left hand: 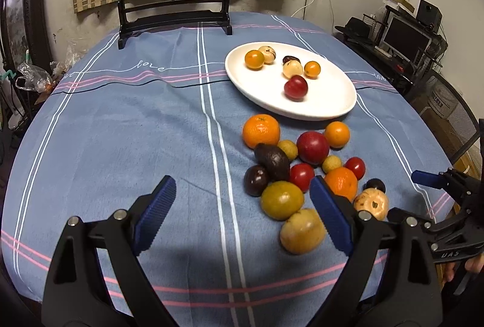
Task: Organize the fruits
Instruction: 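Grasp the dark purple plum with right gripper while left grasps a large tan round fruit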
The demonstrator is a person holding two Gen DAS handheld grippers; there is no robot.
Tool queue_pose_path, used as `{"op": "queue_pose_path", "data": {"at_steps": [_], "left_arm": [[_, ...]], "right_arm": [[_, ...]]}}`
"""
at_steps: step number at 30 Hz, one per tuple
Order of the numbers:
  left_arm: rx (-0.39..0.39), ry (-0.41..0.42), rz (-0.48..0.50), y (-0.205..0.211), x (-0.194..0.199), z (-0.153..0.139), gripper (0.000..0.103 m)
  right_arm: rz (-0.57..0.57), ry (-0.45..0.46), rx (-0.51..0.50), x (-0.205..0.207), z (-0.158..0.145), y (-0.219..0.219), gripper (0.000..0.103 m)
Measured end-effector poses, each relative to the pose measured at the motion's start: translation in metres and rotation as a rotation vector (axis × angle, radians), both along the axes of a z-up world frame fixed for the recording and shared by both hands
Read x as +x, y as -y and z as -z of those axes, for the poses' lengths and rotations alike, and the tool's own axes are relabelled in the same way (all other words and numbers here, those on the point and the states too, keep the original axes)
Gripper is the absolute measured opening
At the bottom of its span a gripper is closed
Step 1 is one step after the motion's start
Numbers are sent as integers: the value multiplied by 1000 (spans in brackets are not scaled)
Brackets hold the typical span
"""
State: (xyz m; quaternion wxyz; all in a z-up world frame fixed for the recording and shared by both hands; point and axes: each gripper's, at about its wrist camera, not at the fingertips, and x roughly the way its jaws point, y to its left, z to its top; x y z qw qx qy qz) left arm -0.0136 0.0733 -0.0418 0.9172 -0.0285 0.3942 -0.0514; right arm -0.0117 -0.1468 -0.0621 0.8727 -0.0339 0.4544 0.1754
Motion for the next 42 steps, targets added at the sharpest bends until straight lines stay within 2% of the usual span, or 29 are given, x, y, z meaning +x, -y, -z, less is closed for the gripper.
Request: {"op": "queue_pose_path", "data": {"at_steps": [7,8,9,13,16,19,20,24,26,33,35,37,39,41,42], "left_arm": [[-5,-9,2,-4,-11,4,91],[-4,-7,5,-4,-14,3,91],[-1,-6,11,-4,-17,3,91],[-3,-18,45,1,-27,4,92],[-22,-45,87,9,-32,10,93],[-63,-96,133,18,-31,23,93],[-70,-107,138,20,-30,25,93],[-77,-162,137,29,-21,41,93],[-85,-172,138,32,-19,45,93],[-76,-160,125,43,-9,51,92],[-54,-155,98,45,-5,54,88],[-49,-160,94,47,-2,56,72],[-45,-157,86,48,0,59,63],[-42,-145,82,49,2,60,60],[-52,-139,87,49,1,59,47]], "right_arm": [[90,31,-62,-3,7,37,92],[73,25,-60,-4,12,38,86],[61,13,-56,-3,15,38,75],[4,-36,-10,5,32,33,63],[-40,-10,-9,13,35,21,62],[-85,1,17,21,35,11,55],[-97,3,29,24,34,9,48],[-131,11,60,25,34,5,30],[-123,15,76,21,31,6,30],[8,42,115,7,14,35,30],[5,41,119,5,14,37,30],[-2,37,127,4,15,37,30],[-9,32,137,3,15,37,30],[-10,30,145,4,17,37,30],[-9,27,147,4,18,37,30]]}}
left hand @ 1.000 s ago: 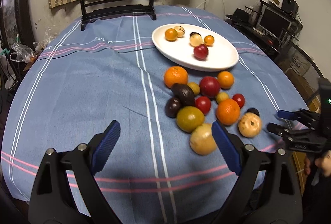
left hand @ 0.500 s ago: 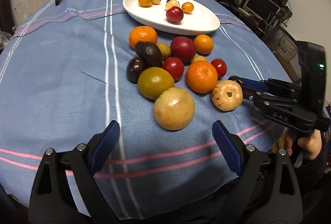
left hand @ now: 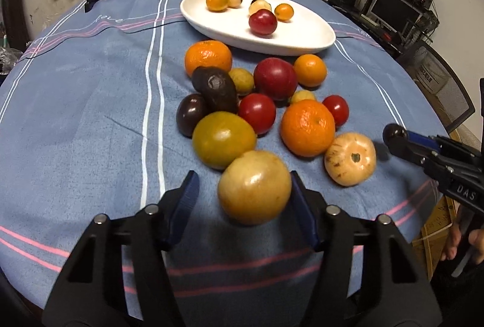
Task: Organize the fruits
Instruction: 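Grasp the dark purple plum with right gripper while left grasps a large tan round fruit, then carry both held fruits onto the white plate and open both grippers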
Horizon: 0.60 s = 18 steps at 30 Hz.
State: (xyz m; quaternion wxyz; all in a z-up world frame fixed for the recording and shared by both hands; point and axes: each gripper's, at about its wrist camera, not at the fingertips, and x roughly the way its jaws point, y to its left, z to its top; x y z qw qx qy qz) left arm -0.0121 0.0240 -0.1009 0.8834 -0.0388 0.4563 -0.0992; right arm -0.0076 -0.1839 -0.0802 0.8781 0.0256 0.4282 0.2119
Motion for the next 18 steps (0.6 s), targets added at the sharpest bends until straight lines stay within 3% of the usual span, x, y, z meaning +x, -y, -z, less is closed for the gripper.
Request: {"op": "queue_pose_path", "data": {"at_steps": [1,12,18], "left_arm": [[-13,-1,8,1,-1,-2,43],[-42,65,21,-10,-20,-32,43],[-44,97,4,-28,-10,-49,43]], "right_arm": [[1,-2,1,-1,0,0,30],[-6,37,-5,-1,-16,-7,30],[-16,46,-13,8,-23,-13,30]]}}
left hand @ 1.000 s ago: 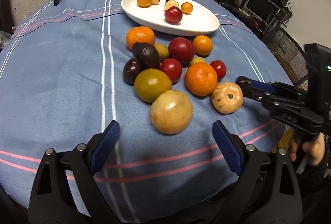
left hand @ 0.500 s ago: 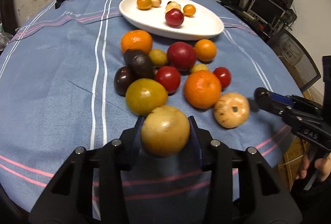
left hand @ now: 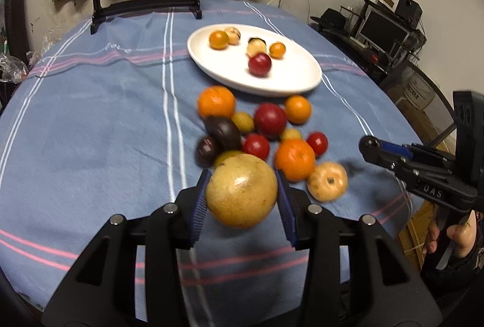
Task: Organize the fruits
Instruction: 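Carry both held fruits onto the white plate and open both grippers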
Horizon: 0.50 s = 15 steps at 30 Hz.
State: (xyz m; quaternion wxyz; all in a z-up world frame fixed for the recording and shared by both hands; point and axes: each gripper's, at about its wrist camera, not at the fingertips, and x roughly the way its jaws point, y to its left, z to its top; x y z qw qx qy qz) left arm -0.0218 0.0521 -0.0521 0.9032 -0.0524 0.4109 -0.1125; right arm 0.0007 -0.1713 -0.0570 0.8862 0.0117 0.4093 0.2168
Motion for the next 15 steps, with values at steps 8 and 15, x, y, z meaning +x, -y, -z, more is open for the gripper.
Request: {"op": "queue_pose_path", "data": {"at_steps": [8,15], "left_arm": [[48,27,5,-8,71,-30,43],[29,-5,31,-1,164,-43,43]], "right_arm": [[-18,16,-18,39,-14,-12,30],[-13,60,-83,118,-44,-24,30]]}}
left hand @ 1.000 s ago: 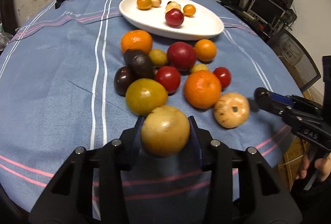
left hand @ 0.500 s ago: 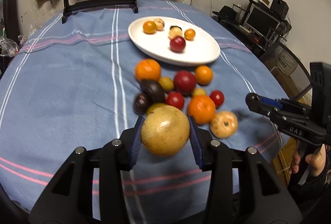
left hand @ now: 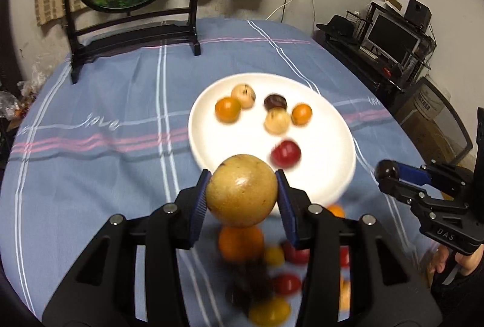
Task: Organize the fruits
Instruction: 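Carry both held fruits onto the white plate and open both grippers, then grasp a red tomato with right gripper while left grasps a yellow-green round fruit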
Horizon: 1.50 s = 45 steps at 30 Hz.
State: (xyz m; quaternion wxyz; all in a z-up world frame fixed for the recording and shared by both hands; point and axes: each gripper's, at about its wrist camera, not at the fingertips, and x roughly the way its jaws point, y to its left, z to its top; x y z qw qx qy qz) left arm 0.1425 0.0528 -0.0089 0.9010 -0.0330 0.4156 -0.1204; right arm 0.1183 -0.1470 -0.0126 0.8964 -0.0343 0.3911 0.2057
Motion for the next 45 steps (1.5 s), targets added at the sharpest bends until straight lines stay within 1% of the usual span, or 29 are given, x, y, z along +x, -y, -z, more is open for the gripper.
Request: {"op": "queue_pose_path", "data": {"at_steps": [2,4,5,8,11,13,14,15,16,17,18,20,22,23,24,26,27,30,33,36,41,45], "left_arm": [[-28,-33,2,1,26,5,43],[-28,-66,-9,3,54,15,43],[-19,-83,-16,5,67,22,43],[-9,-134,-19,10,92,41,44],[-5,-170,-29,12,111,55,44],[-14,-183,-31,12,117,60,44],[-18,-187,-32,13,120,60,47],[-25,-182,-33,13,120,58,58],[-28,-169,-36,12,119,53,69],[-29,-139,-40,11,114,42,73],[-28,-119,-42,10,110,35,76],[-30,-75,-42,5,96,17,76],[-60,-50,-51,-2,74,0,77],[-79,-39,-52,-5,58,-7,79],[-81,-30,-59,-7,46,-11,84],[-61,5,-74,-9,12,-15,86],[-46,26,-81,-10,-4,-14,86],[-26,59,-126,-15,-48,-3,86],[-31,41,-133,-15,-80,16,86],[-26,27,-140,-17,-106,28,86],[-17,21,-147,-23,-126,34,86],[-15,14,-128,-23,-140,38,86]], "right_arm": [[11,-5,-23,36,2,-3,30],[23,-31,-41,64,11,-3,30],[35,-53,-64,81,20,-3,30],[73,-106,-78,112,41,3,30],[96,-120,-87,127,53,7,30],[87,-123,-103,133,55,5,30],[79,-128,-115,136,56,3,32],[77,-119,-123,138,55,2,39],[84,-99,-129,137,53,3,43],[97,-79,-136,135,48,4,52],[114,-52,-137,129,39,7,58],[119,-23,-114,121,25,13,58],[138,-4,-84,101,5,22,58],[140,-3,-72,95,1,24,58],[135,-3,-46,82,-6,27,59],[114,-13,-13,56,-11,27,59],[98,-20,-6,36,-11,25,59],[39,-37,-6,-1,-3,14,59],[-12,-48,-39,-36,5,-4,59],[-34,-31,-57,-60,6,-13,59],[-30,-26,-22,-79,9,-15,59],[-13,-43,-32,-85,23,-12,59]]}}
